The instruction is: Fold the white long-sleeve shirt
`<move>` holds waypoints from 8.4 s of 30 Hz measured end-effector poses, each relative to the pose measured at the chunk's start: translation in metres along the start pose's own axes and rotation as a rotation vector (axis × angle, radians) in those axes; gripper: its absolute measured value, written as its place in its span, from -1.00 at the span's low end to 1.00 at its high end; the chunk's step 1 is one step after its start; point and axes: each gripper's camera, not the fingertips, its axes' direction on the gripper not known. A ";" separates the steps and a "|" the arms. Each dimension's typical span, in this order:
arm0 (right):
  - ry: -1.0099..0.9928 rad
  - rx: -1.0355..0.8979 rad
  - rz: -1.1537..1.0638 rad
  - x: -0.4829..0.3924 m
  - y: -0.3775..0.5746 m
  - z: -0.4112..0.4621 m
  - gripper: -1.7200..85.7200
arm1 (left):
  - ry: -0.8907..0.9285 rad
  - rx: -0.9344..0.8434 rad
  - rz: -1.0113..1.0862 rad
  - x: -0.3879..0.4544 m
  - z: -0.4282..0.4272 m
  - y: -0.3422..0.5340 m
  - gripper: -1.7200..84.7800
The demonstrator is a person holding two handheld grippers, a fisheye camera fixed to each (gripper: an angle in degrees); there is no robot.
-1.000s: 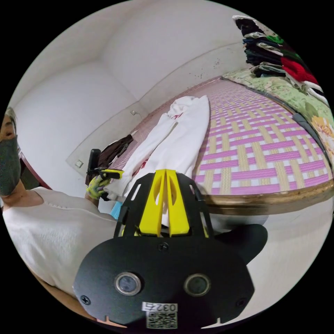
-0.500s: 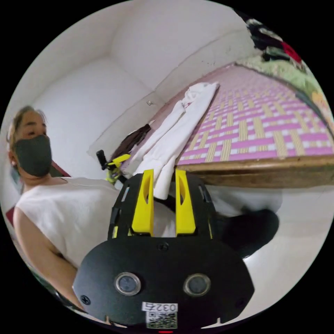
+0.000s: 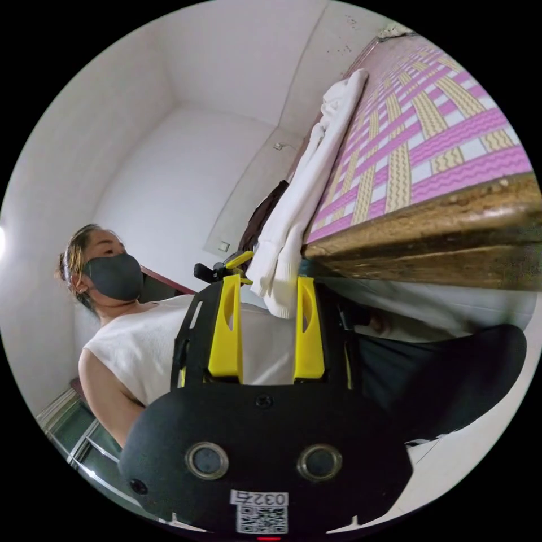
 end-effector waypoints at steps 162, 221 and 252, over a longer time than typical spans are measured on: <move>0.429 -0.121 -0.087 -0.077 -0.084 0.042 -0.83 | 1.050 0.153 -0.866 -0.296 0.007 0.122 -0.92; 0.171 0.537 -0.203 -0.008 -0.268 0.040 -0.88 | 0.470 0.378 -0.617 -0.407 -0.018 0.070 -0.96; 0.425 -0.115 -0.320 -0.197 -0.399 0.111 -0.83 | 1.307 0.713 -1.215 -0.553 0.004 0.114 -0.91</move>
